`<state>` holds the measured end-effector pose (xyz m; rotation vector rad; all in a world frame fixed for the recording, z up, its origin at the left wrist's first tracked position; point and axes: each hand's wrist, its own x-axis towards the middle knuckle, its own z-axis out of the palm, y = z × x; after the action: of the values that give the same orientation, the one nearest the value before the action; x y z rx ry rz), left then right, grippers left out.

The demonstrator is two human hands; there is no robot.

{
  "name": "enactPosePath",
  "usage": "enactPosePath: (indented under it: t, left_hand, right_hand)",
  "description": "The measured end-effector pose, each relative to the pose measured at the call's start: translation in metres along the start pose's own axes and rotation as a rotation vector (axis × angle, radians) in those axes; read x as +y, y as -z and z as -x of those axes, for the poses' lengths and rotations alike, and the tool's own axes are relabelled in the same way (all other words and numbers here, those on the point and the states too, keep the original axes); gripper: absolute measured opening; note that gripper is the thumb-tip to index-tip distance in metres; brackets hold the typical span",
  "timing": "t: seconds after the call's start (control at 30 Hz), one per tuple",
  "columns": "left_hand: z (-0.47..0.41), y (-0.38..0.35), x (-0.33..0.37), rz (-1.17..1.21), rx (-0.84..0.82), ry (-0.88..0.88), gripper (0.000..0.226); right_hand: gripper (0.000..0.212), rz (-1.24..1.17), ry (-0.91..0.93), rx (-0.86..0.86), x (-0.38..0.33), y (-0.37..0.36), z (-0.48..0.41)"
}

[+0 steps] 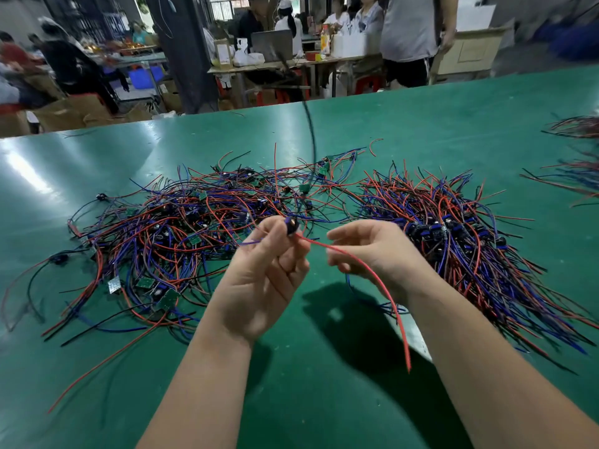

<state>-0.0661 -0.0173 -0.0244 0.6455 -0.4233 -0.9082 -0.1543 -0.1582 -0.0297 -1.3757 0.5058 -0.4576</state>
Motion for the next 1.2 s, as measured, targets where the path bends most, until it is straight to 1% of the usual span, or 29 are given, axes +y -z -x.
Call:
enactPosePath:
  t: [0.03, 0.1, 0.2, 0.27, 0.37, 0.47, 0.53, 0.57, 0.63, 0.67, 0.73, 0.8, 0.87, 0.93, 1.0, 1.07, 1.1, 1.2]
  left_hand:
    - [-0.002, 0.0, 0.0, -0.009, 0.046, -0.034, 0.038]
    - [-0.005, -0.003, -0.005, -0.155, 0.143, -0.119, 0.028]
    - [-0.006, -0.007, -0.016, -0.419, 0.261, -0.262, 0.036]
    - [-0.006, -0.008, -0.022, -0.501, 0.284, -0.349, 0.035]
    - [-0.007, -0.009, -0.023, -0.458, 0.329, -0.408, 0.034]
    - [-0.009, -0.008, -0.02, -0.309, 0.364, -0.36, 0.03]
    - [-0.009, -0.006, -0.019, -0.256, 0.384, -0.332, 0.027]
    - [-0.009, -0.006, -0.018, -0.24, 0.394, -0.323, 0.026]
    - [-0.01, -0.004, -0.018, -0.232, 0.41, -0.306, 0.026]
    - [-0.01, -0.004, -0.018, -0.237, 0.413, -0.301, 0.026]
    - [-0.01, -0.004, -0.02, -0.243, 0.41, -0.301, 0.027]
    - [-0.01, -0.004, -0.022, -0.282, 0.407, -0.307, 0.031]
    - [-0.009, -0.004, -0.025, -0.417, 0.408, -0.337, 0.033]
    - [-0.008, -0.002, -0.028, -0.648, 0.392, -0.42, 0.031]
    - [-0.007, 0.001, -0.031, -0.883, 0.348, -0.499, 0.029]
    - [-0.006, 0.004, -0.035, -1.061, 0.327, -0.547, 0.03]
    - [-0.005, 0.005, -0.036, -1.124, 0.327, -0.563, 0.031]
    - [-0.004, 0.006, -0.035, -1.252, 0.338, -0.58, 0.031]
  right_hand:
    - [0.016, 0.007, -0.023, -0.077, 0.0, -0.003, 0.002]
    - [0.018, -0.045, -0.044, -0.181, 0.001, -0.01, 0.004]
    - [0.015, -0.217, -0.032, -0.189, 0.003, -0.019, 0.004]
    - [0.012, -0.312, -0.053, -0.156, 0.003, -0.02, 0.003]
    - [0.014, -0.376, -0.082, -0.181, 0.005, -0.02, 0.002]
    - [0.02, -0.306, -0.011, -0.306, 0.007, -0.018, 0.004]
    - [0.025, -0.205, 0.065, -0.376, 0.007, -0.018, 0.006]
    - [0.028, -0.132, 0.116, -0.374, 0.008, -0.018, 0.007]
    - [0.035, 0.015, 0.221, -0.311, 0.01, -0.019, 0.005]
    - [0.035, 0.054, 0.254, -0.274, 0.011, -0.02, 0.005]
    - [0.031, 0.043, 0.283, -0.224, 0.012, -0.022, 0.006]
    - [0.023, -0.051, 0.291, -0.178, 0.011, -0.025, 0.006]
    - [0.017, -0.215, 0.236, -0.124, 0.01, -0.024, 0.003]
    - [0.016, -0.335, 0.123, -0.064, 0.008, -0.021, 0.001]
    - [0.019, -0.327, 0.031, -0.023, 0.007, -0.018, -0.001]
    - [0.024, -0.277, -0.02, -0.028, 0.007, -0.016, -0.001]
    - [0.023, -0.257, -0.033, -0.045, 0.007, -0.016, -0.001]
    - [0.011, -0.169, -0.035, -0.085, 0.006, -0.011, -0.002]
